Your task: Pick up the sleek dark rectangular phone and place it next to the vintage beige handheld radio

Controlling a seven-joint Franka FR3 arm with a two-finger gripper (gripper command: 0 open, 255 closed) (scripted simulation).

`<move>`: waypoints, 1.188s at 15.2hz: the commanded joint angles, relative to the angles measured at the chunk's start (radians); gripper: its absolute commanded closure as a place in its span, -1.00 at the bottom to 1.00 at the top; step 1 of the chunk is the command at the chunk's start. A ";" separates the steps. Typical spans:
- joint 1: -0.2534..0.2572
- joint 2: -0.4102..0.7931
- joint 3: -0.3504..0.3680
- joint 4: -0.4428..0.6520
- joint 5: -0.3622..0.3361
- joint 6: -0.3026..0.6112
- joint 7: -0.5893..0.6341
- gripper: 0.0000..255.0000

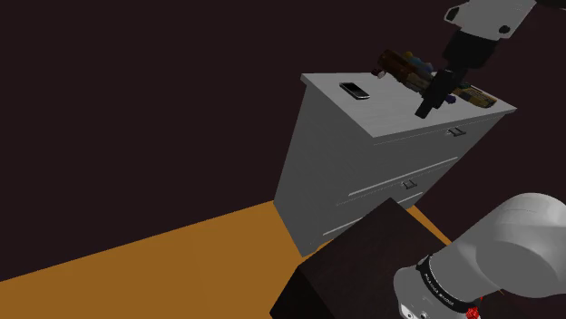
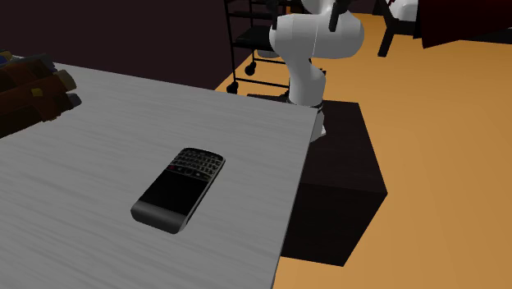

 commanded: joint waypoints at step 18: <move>-0.016 0.654 -0.152 0.403 0.045 0.260 -0.117 -1.00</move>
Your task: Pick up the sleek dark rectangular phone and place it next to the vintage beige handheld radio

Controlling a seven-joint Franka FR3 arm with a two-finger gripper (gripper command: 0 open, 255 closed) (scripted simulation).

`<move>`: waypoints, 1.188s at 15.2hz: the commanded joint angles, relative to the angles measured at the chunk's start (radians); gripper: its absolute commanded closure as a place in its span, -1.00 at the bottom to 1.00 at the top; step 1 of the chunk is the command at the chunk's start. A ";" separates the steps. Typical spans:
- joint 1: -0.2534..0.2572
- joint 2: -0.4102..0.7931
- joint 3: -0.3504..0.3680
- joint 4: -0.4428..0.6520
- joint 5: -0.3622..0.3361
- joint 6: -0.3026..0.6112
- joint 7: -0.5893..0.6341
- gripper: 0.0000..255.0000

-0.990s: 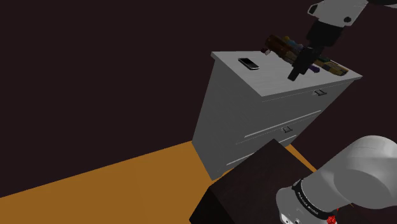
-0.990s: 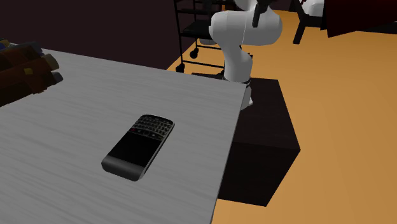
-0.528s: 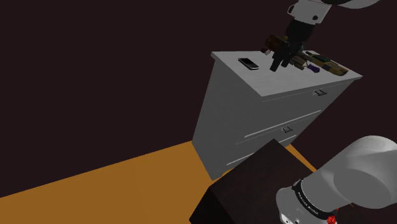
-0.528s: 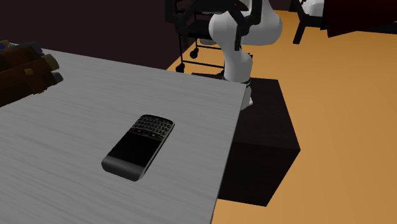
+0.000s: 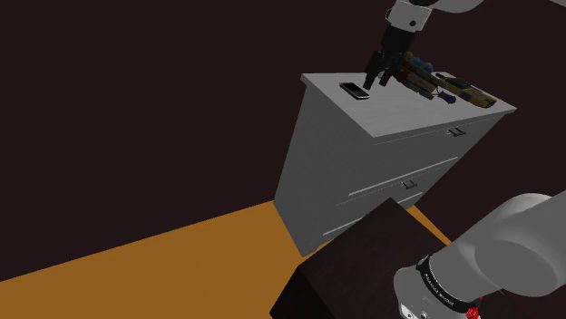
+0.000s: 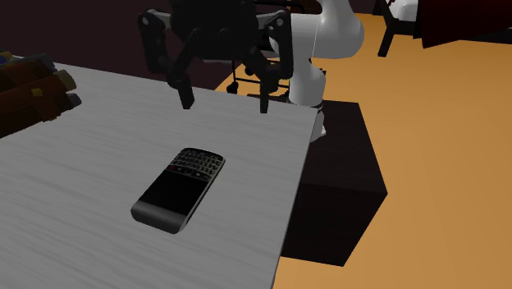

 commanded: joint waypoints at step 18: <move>-0.017 0.236 -0.036 0.115 0.063 0.116 -0.054 -1.00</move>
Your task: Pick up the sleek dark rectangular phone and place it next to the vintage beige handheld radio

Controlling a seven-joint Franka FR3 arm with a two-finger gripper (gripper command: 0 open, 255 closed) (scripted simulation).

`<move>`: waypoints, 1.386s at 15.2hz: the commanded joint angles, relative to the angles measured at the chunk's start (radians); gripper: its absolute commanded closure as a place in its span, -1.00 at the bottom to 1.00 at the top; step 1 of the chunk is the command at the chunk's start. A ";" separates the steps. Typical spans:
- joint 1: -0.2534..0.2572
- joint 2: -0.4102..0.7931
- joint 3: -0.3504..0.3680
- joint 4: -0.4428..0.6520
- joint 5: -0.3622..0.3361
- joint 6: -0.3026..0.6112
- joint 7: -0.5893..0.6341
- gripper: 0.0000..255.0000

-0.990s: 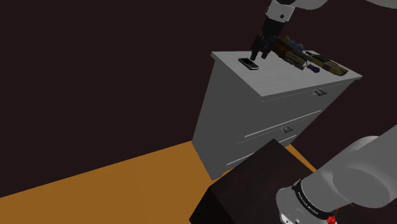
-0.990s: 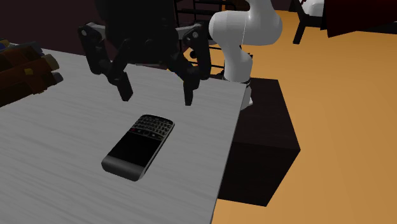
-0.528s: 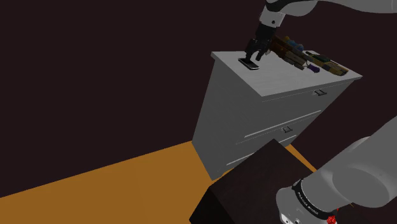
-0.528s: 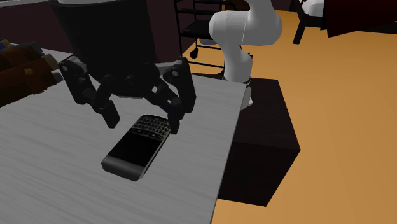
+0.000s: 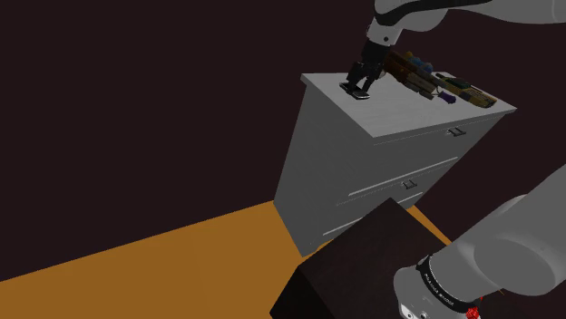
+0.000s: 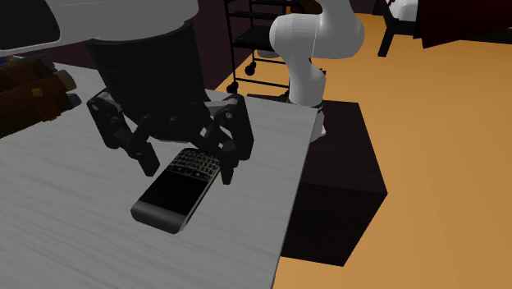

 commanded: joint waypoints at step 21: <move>0.000 -0.013 0.000 0.106 -0.004 -0.118 0.005 1.00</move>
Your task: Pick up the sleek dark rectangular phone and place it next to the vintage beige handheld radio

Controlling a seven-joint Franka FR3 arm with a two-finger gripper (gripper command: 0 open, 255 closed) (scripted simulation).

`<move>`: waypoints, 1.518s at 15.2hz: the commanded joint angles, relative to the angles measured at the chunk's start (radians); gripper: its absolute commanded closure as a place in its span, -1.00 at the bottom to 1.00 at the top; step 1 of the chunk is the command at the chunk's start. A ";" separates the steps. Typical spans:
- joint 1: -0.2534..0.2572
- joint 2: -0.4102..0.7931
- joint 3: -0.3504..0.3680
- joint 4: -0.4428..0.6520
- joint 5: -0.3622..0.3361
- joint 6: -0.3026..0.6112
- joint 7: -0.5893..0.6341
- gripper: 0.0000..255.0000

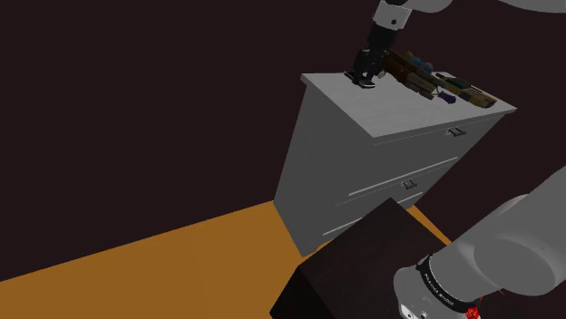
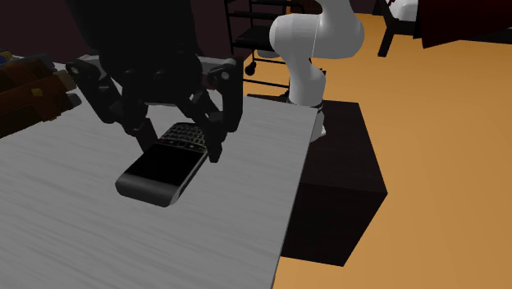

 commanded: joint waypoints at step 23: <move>-0.105 -0.021 -0.104 0.176 -0.013 -0.201 -0.203 1.00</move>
